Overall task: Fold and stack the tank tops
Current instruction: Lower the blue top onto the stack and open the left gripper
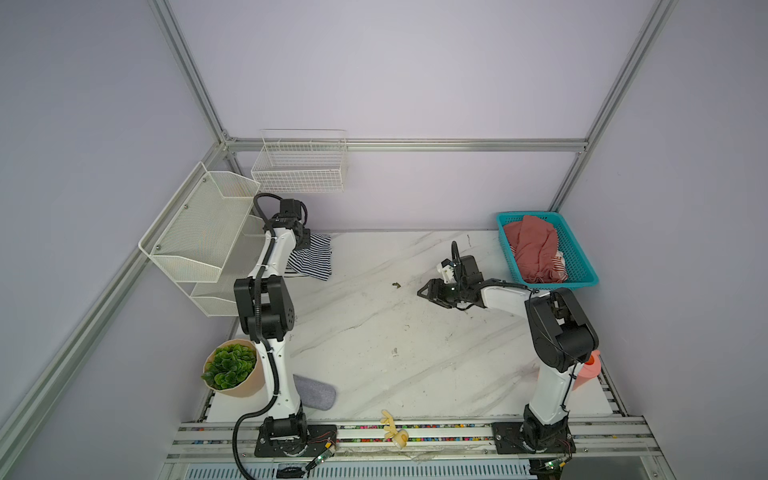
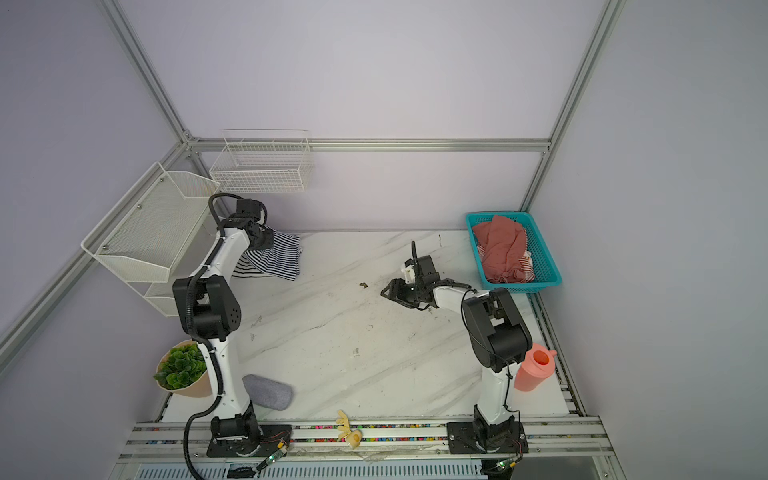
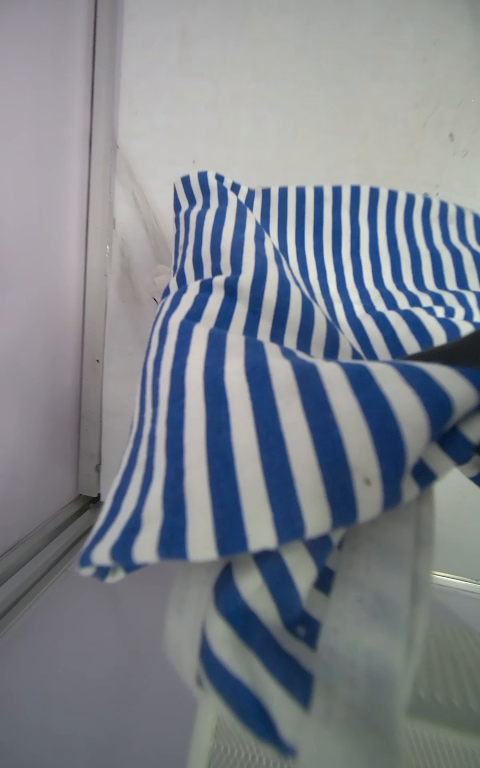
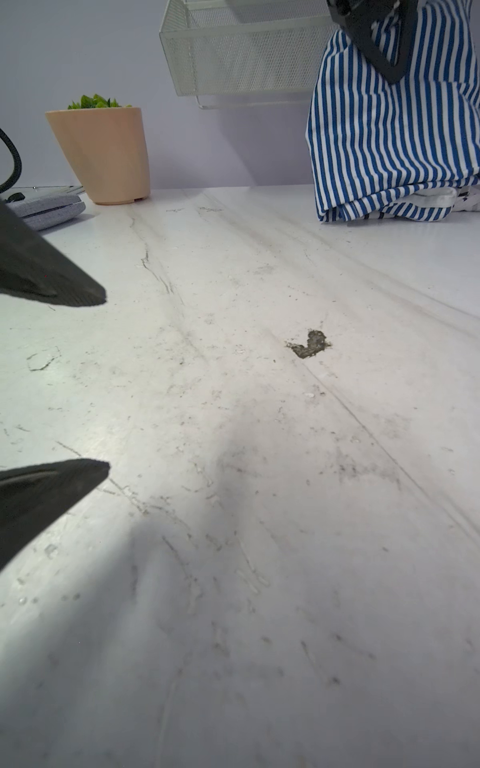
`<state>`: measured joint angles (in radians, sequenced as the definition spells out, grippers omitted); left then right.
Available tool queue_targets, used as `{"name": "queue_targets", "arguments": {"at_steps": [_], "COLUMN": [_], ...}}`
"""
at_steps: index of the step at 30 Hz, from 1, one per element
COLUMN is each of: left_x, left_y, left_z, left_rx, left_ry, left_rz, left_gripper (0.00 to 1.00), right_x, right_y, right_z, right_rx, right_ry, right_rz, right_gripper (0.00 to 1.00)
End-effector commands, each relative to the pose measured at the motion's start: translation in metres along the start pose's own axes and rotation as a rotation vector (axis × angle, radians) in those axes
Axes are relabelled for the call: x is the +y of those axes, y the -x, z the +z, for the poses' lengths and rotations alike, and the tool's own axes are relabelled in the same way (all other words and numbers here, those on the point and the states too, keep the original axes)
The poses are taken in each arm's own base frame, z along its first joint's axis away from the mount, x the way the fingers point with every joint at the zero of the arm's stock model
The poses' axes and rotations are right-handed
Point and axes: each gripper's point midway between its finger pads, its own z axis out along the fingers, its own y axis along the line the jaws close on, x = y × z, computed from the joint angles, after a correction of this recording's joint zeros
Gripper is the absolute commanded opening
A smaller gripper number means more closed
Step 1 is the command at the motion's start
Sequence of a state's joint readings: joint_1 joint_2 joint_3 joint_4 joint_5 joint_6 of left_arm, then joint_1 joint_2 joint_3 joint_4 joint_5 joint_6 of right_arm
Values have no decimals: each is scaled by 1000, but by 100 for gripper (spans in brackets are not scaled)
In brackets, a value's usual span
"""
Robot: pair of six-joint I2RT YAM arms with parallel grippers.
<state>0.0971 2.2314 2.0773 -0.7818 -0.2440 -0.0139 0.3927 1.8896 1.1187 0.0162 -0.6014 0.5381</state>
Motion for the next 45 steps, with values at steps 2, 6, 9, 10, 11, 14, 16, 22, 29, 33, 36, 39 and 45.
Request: {"name": "queue_targets", "arguments": {"at_steps": [2,6,9,10,11,14,16,22,29,33,36,39,45], "left_x": [18,31,41,47,50,54,54,51,13,-10,-32,-59,-114], "left_y": [7,17,28,32,35,46,51,66,67,55,45,37,27], "left_z": [15,12,2,-3,-8,-27,-38,-73,-99,-93,-96,-111,-177], "left_rx": [-18,-44,-73,-86,-97,-135,-157,-221,-253,-213,-177,-164,-261], "left_ry": [67,131,177,201,212,207,193,155,-50,-132,-233,-358,-557], "left_rz": [-31,-54,-78,-94,-103,-133,-146,-181,-208,-215,-259,-273,-169], "left_gripper": [25,61,78,80,83,89,91,94,95,96,96,96,97], "right_x": [-1,-1,-1,1,1,3,3,3,6,10,15,27,72], "right_y": [1,1,3,4,4,6,7,6,7,6,6,9,37], "right_z": [3,3,3,3,3,5,5,7,7,6,-1,-14,-76], "right_rx": [2,4,2,0,1,1,2,8,10,11,9,-17,-168], "right_ry": [-7,-14,-12,-9,-8,-5,-5,1,20,33,42,56,71], "right_rz": [13,13,15,15,15,10,8,7,-3,-11,-32,-84,-224], "right_gripper": [62,62,62,62,62,62,62,62,62,62,62,64,91]}}
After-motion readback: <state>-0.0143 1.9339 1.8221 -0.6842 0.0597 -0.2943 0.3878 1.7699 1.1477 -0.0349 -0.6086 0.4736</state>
